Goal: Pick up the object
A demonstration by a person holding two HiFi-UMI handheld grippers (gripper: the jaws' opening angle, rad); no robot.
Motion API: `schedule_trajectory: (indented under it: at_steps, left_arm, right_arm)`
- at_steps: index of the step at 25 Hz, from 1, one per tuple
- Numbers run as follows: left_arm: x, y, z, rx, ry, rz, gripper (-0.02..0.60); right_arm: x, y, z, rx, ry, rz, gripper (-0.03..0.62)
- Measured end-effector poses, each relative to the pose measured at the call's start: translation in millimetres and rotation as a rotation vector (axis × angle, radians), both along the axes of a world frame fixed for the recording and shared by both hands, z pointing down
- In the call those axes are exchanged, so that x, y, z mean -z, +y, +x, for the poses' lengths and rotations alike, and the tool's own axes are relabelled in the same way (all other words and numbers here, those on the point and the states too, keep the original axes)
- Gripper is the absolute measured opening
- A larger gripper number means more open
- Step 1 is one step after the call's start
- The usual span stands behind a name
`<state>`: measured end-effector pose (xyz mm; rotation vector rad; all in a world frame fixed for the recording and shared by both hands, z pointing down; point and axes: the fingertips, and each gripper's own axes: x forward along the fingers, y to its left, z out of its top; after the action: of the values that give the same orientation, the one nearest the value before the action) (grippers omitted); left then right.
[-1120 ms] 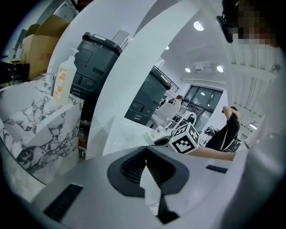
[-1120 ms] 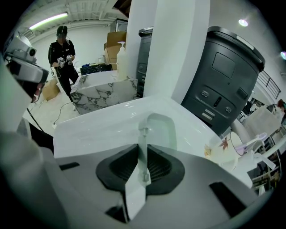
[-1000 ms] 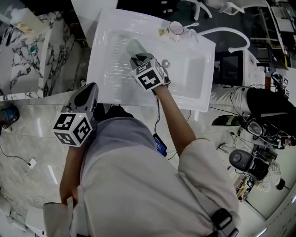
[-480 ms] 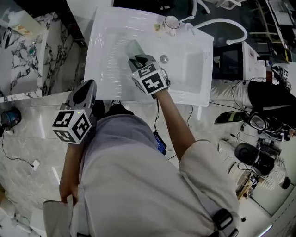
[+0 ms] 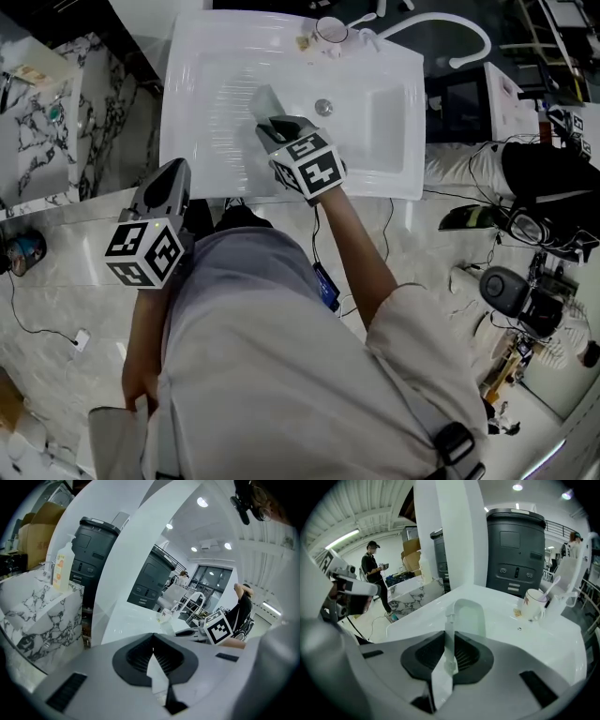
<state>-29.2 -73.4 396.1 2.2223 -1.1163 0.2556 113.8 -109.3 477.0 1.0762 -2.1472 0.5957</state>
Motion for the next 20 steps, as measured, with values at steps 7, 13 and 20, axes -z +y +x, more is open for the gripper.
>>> schedule_trajectory:
  at_steps: [7, 13, 20]
  left_arm:
    - [-2, -1, 4, 0.007, 0.001, -0.006, 0.006]
    - [-2, 0, 11, -0.009, -0.011, -0.001, 0.006]
    - [-2, -2, 17, -0.009, -0.006, 0.003, 0.006]
  right_arm:
    - [10, 10, 13, -0.05, -0.055, 0.003, 0.06]
    - [21, 25, 21, -0.061, -0.09, 0.013, 0.06]
    - [35, 38, 27, -0.094, -0.147, 0.041, 0.059]
